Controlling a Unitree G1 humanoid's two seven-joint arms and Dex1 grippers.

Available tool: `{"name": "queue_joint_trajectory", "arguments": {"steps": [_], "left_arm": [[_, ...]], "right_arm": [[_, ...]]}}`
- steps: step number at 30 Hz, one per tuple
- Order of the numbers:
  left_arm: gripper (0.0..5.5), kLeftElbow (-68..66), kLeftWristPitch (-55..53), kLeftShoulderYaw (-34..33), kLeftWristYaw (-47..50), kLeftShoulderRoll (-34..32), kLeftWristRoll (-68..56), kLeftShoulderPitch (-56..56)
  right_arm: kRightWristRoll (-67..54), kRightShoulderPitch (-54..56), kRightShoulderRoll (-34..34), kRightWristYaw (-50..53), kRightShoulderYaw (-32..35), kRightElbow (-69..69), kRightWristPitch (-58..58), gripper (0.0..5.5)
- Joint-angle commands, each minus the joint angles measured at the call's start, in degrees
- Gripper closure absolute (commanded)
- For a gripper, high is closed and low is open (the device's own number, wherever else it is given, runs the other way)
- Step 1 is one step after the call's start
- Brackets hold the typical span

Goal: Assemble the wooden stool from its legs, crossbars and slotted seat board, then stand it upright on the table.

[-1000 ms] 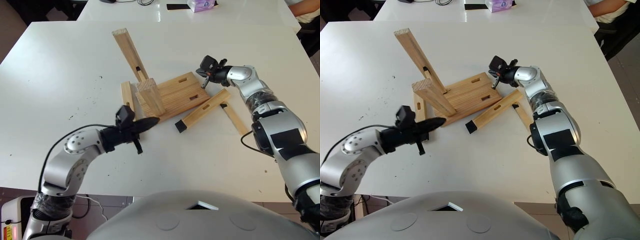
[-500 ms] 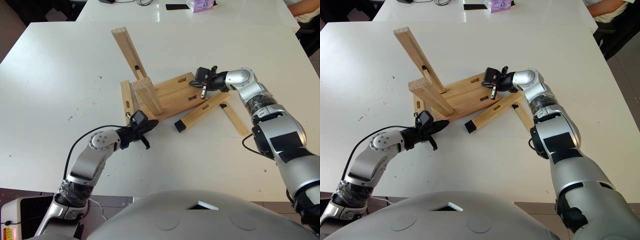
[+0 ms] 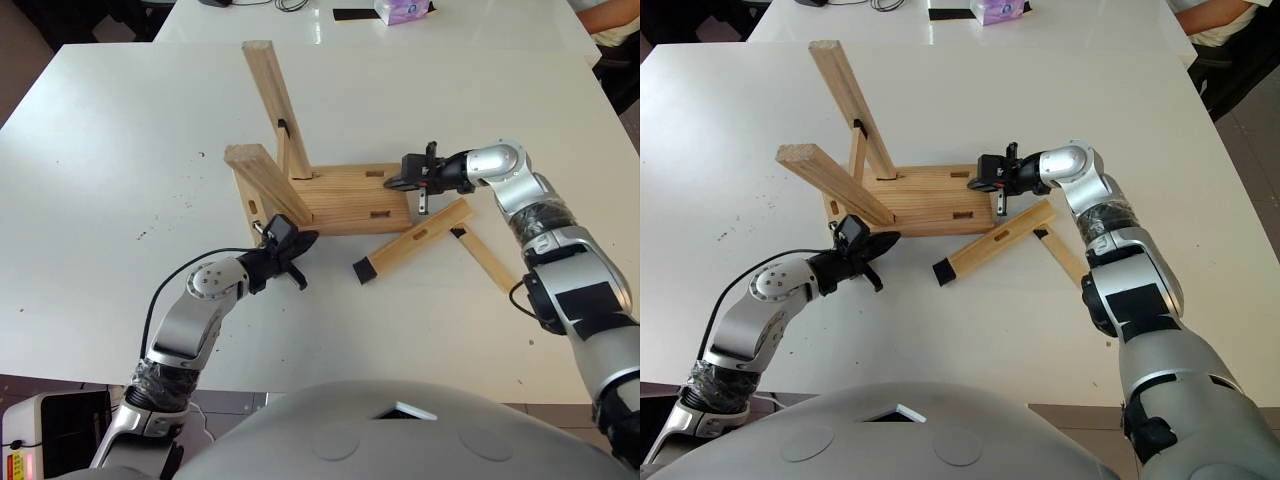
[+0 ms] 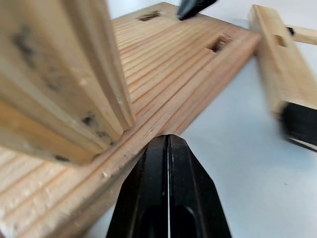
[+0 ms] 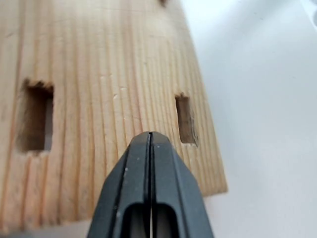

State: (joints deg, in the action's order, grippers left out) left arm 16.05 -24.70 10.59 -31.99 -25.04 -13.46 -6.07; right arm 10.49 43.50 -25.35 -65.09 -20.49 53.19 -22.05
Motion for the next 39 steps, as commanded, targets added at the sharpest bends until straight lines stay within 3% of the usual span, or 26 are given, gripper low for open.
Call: {"name": "queue_joint_trajectory", "arguments": {"steps": [1,21,27,30,35,39], "left_arm": [[5.50,-1.9,-0.7,-2.0,3.0,1.6,1.0,3.2],[5.50,-10.8,0.8,-2.8,5.1,7.0,3.0,12.3],[5.50,-5.9,1.6,-5.2,4.0,6.5,0.1,10.9],[5.50,6.8,-1.9,-9.1,1.8,5.1,-7.1,5.2],[5.50,21.0,-7.6,-22.3,-1.8,-2.8,-17.5,-4.7],[5.50,21.4,-9.6,-21.2,-7.5,-10.6,-16.7,-10.2]], "right_arm": [[2.7,-10.6,-1.4,-7.3,-5.6,-3.4,4.7,5.48],[-6.9,-27.4,-2.1,-5.5,-9.5,-32.0,20.9,5.48],[-11.8,-24.6,-4.4,-0.9,-2.0,-37.9,24.6,5.48],[-14.2,-20.7,-5.9,0.5,2.9,-38.8,26.5,5.48],[-12.9,-17.9,-5.8,5.6,6.4,-33.2,24.9,5.48],[-11.3,-20.0,-5.0,11.3,7.7,-29.6,23.2,5.48]]}}
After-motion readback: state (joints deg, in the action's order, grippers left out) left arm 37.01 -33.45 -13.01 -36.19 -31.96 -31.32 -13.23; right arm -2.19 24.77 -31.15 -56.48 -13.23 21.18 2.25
